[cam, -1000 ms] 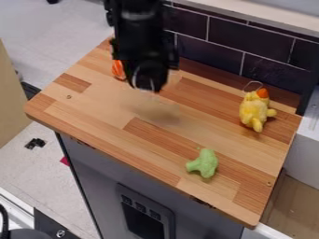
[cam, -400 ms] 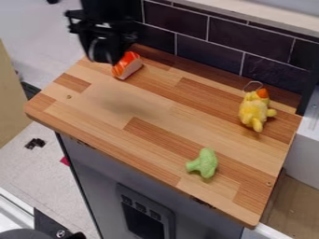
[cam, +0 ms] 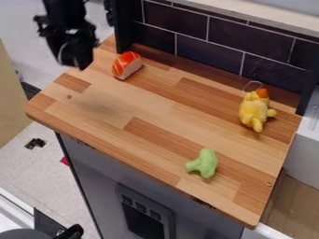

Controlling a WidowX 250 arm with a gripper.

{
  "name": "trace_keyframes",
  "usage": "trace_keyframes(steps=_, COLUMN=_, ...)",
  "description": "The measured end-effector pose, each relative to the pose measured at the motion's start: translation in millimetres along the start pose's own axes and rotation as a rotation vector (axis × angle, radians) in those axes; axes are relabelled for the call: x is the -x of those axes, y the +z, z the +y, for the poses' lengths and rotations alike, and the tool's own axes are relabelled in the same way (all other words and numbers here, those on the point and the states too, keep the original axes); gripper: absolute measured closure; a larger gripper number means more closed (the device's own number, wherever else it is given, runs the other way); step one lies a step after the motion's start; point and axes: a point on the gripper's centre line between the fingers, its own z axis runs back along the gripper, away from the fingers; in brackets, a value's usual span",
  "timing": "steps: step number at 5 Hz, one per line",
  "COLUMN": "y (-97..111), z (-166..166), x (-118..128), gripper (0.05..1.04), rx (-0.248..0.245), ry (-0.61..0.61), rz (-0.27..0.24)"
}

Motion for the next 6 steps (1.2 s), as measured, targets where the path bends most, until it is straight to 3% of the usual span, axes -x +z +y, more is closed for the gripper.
trace_keyframes(steps=1, y=-13.1, z=8.0, x=3.5, gripper=0.523, rx=0.004, ry=-0.014, rz=0.027)
trace_keyframes(steps=3, y=-44.2, z=1.3, x=0.6, gripper=0.523, rx=-0.052, ry=0.003, rz=0.006)
trace_keyframes(steps=4, y=-68.2, z=-11.6, x=12.7, gripper=0.523, rx=-0.100, ry=-0.012, rz=-0.019)
trace_keyframes(steps=5, y=-72.9, z=-15.9, x=3.1, gripper=0.523, rx=-0.131, ry=-0.023, rz=-0.045)
trace_keyframes(steps=6, y=-73.9, z=-13.6, x=-6.8, gripper=0.465, rx=-0.142, ry=-0.037, rz=-0.030)
